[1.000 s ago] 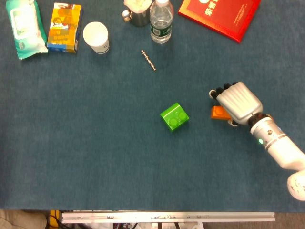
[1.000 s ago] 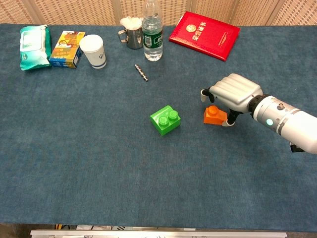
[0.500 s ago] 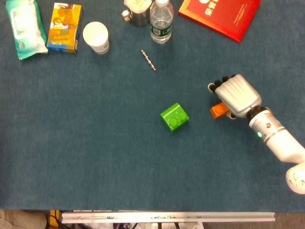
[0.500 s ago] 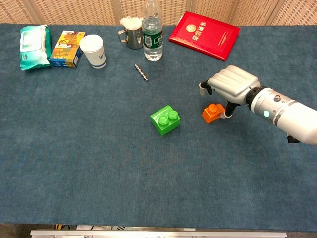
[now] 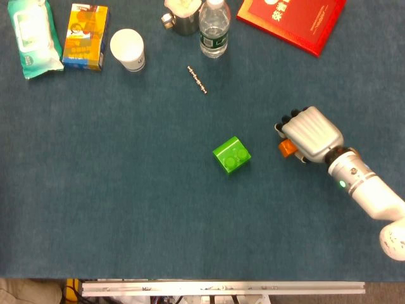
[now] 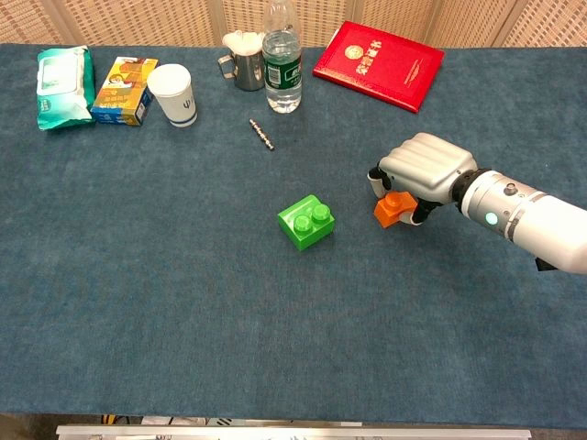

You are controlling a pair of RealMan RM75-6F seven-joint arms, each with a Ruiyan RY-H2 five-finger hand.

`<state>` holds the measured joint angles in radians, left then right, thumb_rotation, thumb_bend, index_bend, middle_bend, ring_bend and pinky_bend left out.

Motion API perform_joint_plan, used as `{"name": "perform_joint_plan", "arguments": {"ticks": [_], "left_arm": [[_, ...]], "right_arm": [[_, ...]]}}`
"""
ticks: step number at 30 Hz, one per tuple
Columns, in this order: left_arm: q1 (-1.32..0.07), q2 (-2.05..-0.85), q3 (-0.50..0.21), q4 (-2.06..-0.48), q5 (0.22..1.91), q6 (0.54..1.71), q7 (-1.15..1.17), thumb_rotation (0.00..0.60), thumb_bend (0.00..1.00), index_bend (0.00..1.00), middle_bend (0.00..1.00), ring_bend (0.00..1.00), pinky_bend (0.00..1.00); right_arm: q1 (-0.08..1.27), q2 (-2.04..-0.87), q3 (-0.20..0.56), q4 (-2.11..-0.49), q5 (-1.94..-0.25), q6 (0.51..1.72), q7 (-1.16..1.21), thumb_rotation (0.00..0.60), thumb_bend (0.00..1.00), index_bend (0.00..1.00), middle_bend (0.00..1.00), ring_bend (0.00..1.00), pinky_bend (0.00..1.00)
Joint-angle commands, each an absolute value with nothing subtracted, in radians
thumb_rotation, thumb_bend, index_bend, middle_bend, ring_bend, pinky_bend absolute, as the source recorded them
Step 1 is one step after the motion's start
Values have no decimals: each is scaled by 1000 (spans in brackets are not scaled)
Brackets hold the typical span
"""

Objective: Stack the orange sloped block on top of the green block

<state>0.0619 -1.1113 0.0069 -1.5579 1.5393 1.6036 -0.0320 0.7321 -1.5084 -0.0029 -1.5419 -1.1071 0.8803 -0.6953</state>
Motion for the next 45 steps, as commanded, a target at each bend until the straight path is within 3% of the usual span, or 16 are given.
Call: {"name": "perform_joint_plan", "arguments": {"ticks": [1, 15, 31, 45], "left_arm": [[63, -1111, 7, -1557, 1539, 1604, -34, 600, 206, 0, 0, 13, 0], [64, -1112, 6, -1552, 1538, 1604, -37, 600, 206, 0, 0, 13, 0], [69, -1112, 8, -1557, 1542, 1609, -30, 600, 206, 0, 0, 13, 0], [63, -1114, 11, -1555, 1547, 1598, -29, 600, 206, 0, 0, 13, 0]], "right_arm": [[736, -1511, -7, -1542, -1102, 878, -704, 600, 204, 451, 439, 365, 510], [747, -1512, -1, -1543, -1090, 886, -705, 600, 278, 576, 491, 416, 510], [866, -1405, 79, -1741, -999, 803, -700, 600, 300, 600, 510, 442, 510], [954, -1433, 63, -1868, -839, 908, -851, 600, 300, 609, 516, 452, 510]]}}
